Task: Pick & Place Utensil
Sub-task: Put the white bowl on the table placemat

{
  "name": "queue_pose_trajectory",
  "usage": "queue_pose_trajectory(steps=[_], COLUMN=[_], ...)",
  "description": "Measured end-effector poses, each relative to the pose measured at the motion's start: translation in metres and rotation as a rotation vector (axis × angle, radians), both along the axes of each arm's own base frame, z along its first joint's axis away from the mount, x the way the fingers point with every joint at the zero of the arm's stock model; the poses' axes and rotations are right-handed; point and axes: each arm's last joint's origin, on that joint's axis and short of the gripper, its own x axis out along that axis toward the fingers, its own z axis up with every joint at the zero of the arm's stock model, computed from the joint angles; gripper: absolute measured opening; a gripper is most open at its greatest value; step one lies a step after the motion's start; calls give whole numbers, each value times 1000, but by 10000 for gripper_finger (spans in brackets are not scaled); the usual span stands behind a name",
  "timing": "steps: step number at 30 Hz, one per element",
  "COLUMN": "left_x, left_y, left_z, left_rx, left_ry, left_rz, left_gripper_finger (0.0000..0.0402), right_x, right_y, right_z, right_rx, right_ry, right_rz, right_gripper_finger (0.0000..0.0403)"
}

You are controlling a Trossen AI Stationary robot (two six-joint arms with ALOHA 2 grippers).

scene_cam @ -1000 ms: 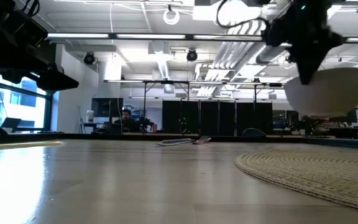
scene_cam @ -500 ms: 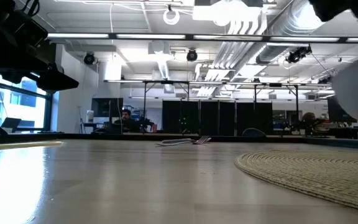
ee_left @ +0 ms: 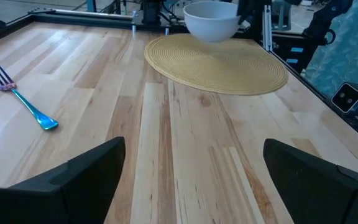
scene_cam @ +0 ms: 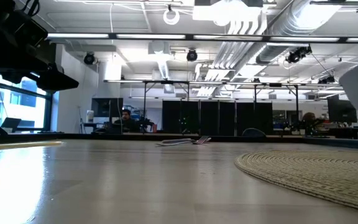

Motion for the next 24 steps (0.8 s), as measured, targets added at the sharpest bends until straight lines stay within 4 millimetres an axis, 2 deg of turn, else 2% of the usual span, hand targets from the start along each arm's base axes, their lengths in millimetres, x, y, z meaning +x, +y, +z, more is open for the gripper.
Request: queue_pose_trajectory(steps=[7,17,24], left_x=[0,0,0], left_y=[0,0,0], left_z=[0,0,0], left_rx=[0,0,0], left_ry=[0,0,0], left_rz=[0,0,0], left_gripper_finger=[378,378,378], right_x=[1,-6,-3], right_y=[19,18,21], right_z=[-13,-36,-39], right_rx=[-52,-94,-67], right_ry=[2,-20,-46], right_rz=[25,-8,56], right_gripper_finger=[6,6,15])
